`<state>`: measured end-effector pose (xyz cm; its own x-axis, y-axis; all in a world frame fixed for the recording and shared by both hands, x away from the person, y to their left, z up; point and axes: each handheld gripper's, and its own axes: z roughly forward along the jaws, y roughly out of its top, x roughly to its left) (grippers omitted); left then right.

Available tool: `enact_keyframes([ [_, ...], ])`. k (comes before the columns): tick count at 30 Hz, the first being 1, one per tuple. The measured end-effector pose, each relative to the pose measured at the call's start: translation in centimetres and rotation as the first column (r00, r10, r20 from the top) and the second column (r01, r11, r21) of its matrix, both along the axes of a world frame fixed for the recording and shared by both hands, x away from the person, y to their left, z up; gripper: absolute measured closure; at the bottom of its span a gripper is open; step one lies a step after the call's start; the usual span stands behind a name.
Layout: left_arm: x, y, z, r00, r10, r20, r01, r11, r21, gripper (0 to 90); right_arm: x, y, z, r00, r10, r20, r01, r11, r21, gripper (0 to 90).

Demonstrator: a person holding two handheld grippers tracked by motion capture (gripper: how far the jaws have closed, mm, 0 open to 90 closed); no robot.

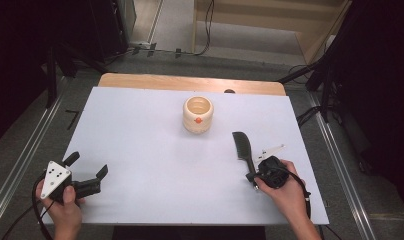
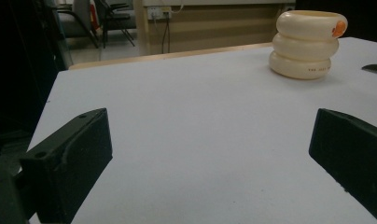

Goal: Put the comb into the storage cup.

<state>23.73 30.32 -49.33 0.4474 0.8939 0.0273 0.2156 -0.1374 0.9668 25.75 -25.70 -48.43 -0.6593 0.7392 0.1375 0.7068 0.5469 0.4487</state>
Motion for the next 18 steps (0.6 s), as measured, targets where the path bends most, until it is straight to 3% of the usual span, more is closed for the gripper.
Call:
enact_keyframes([
  [10, 0.0, 0.0, 0.0, 1.0, 0.001, 0.001, -0.001, 1.0, 0.003, 0.0, 0.7, -2.2, -0.2, 0.9995, -0.031, -0.001, 0.031, 0.999, -0.02, 88.4],
  [13, 0.0, 0.0, 0.0, 1.0, 0.0, -0.002, 0.0, 1.0, 0.003, 0.0, 0.9, -2.7, -0.3, 0.9993, -0.026, 0.028, 0.027, 0.999, -0.034, 88.5],
  [18, 0.0, 0.0, 0.0, 1.0, -0.001, 0.0, 0.001, 1.0, 0.0, 0.0, 1.2, -3.4, -0.4, 0.9992, -0.007, 0.038, 0.009, 0.998, -0.069, 88.5],
])
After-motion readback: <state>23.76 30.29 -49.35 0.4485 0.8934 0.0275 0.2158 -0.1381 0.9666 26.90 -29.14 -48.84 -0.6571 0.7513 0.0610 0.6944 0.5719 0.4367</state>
